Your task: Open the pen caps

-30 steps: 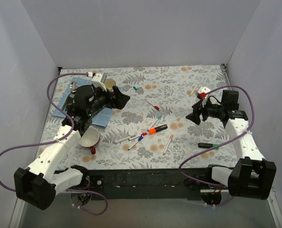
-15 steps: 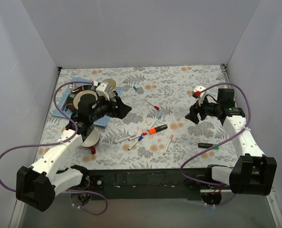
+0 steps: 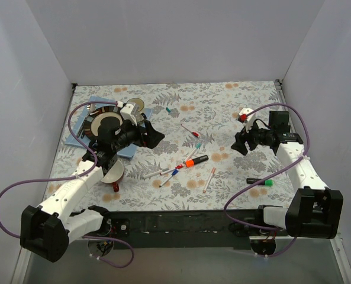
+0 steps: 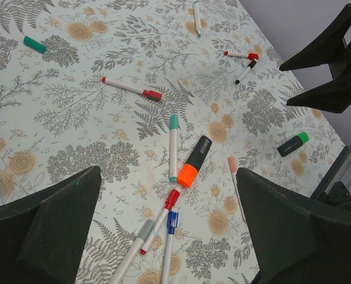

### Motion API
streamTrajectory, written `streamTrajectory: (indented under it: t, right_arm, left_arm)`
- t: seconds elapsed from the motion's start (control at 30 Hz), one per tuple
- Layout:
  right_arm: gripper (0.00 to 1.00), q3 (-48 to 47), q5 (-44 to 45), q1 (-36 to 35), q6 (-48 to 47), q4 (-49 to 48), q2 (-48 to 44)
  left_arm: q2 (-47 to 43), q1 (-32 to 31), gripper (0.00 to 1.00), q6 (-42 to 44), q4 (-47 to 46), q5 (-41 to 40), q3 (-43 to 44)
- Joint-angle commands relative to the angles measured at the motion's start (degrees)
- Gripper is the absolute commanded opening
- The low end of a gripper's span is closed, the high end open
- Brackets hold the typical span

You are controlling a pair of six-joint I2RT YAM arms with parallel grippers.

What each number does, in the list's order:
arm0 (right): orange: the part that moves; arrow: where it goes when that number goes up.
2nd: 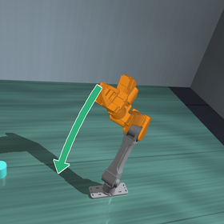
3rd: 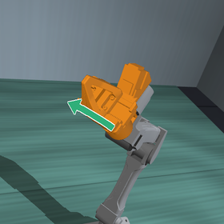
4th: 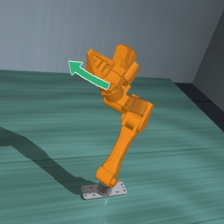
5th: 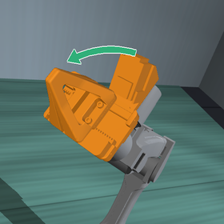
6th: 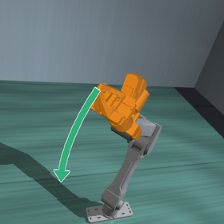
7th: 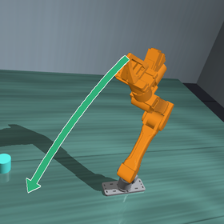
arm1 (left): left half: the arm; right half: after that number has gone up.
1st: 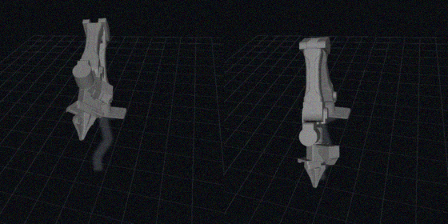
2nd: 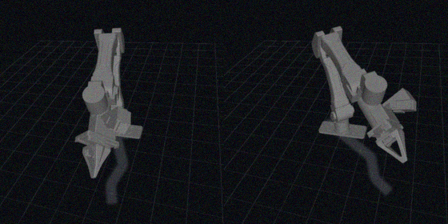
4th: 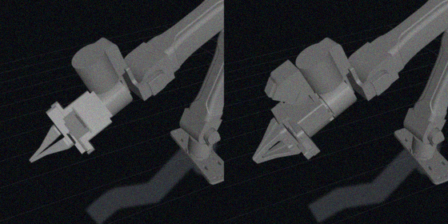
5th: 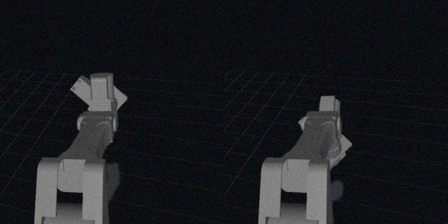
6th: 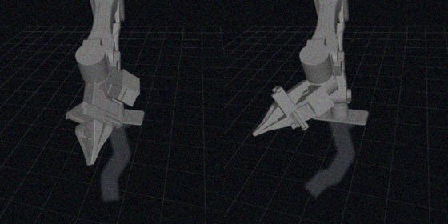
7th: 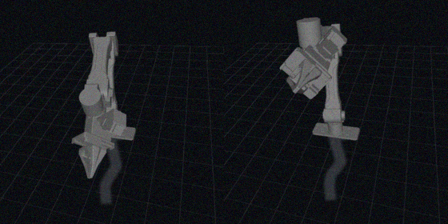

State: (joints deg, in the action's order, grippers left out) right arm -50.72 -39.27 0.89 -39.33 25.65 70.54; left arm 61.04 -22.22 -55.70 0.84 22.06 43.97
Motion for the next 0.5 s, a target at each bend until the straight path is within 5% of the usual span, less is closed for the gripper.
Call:
streamTrajectory:
  t: [0.0,0.47]
  right_arm:
    - [0.76,0.09,1.47,-0.36,-0.83,-0.51,0.65]
    - [0.76,-0.34,8.41,-0.36,-0.57,-0.78,3.9]
  left_arm:
    - [-0.83,0.24,0.98,0.51,-1.11,1.05,1.74]
    - [-1.71,0.16,0.98,0.51,0.39,0.7,1.91]
